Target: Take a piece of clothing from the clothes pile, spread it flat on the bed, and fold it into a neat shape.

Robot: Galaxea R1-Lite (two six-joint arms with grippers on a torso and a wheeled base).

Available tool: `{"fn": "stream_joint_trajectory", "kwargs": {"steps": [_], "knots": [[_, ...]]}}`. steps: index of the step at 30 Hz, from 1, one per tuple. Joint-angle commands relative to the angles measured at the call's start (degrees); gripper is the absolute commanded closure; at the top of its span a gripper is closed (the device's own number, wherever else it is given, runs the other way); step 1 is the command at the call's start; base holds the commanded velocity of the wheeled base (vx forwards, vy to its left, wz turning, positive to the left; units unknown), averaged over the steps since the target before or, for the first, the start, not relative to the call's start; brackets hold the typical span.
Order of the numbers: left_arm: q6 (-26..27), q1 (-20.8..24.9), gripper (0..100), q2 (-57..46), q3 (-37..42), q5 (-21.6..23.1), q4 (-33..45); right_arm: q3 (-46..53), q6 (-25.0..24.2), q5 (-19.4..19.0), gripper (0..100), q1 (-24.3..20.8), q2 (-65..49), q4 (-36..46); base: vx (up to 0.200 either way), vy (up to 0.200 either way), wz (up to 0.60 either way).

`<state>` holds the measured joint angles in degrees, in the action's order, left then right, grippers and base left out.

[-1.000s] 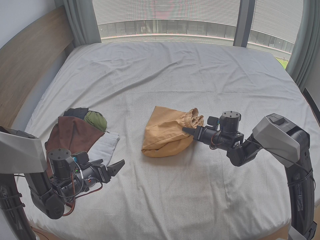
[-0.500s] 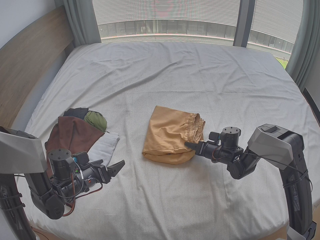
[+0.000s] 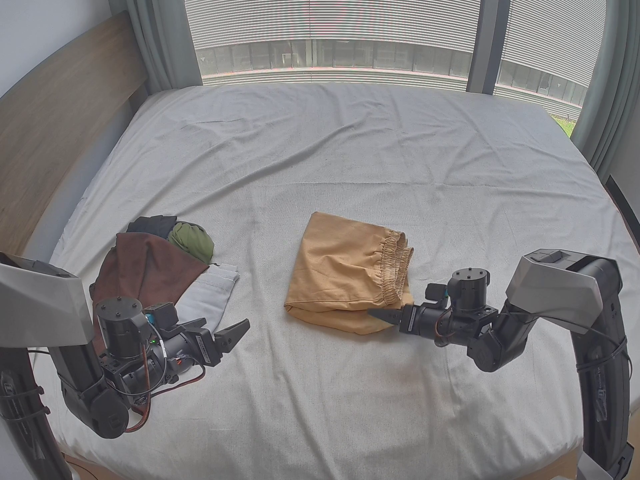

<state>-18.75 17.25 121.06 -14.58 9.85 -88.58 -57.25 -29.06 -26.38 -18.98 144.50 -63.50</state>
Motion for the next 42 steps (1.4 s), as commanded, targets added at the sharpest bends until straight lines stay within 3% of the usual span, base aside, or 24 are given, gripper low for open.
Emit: {"fn": "stream_joint_trajectory", "kwargs": {"steps": [1, 10, 13, 20, 29, 42], "knots": [[-0.06, 0.06, 0, -0.04, -0.27, -0.01, -0.02, 9.35, 2.43, -0.07, 0, -2.64, -6.68, 2.24, 0.0, 0.0, 0.0], [-0.06, -0.2, 0, -0.04, -0.27, -0.01, -0.02, 13.57, 1.9, -0.25, 0, -10.55, -15.38, 2.33, 0.0, 0.0, 0.0], [-0.06, -0.11, 0, -0.04, -0.27, -0.01, -0.02, 11.81, 1.38, -0.43, 0, -11.08, -17.14, 2.33, 0.0, 0.0, 0.0], [-0.06, -0.2, 0, 0.05, -0.36, -0.01, -0.02, -2.78, -4.69, -0.43, 0, -8.27, -16.26, 2.59, 0.0, 0.0, 0.0], [-0.06, -0.2, 0, 0.05, -0.45, 0.08, -0.1, -18.51, -4.78, 0.19, 0, -3.26, -3.69, 9.45, 0.0, 0.0, 0.0], [-0.06, -0.2, 0, 0.22, -0.45, 0.08, -0.1, -13.42, -1.96, 0.45, 0, -0.97, 1.4, 8.57, 0.0, 0.0, 0.0]]}}
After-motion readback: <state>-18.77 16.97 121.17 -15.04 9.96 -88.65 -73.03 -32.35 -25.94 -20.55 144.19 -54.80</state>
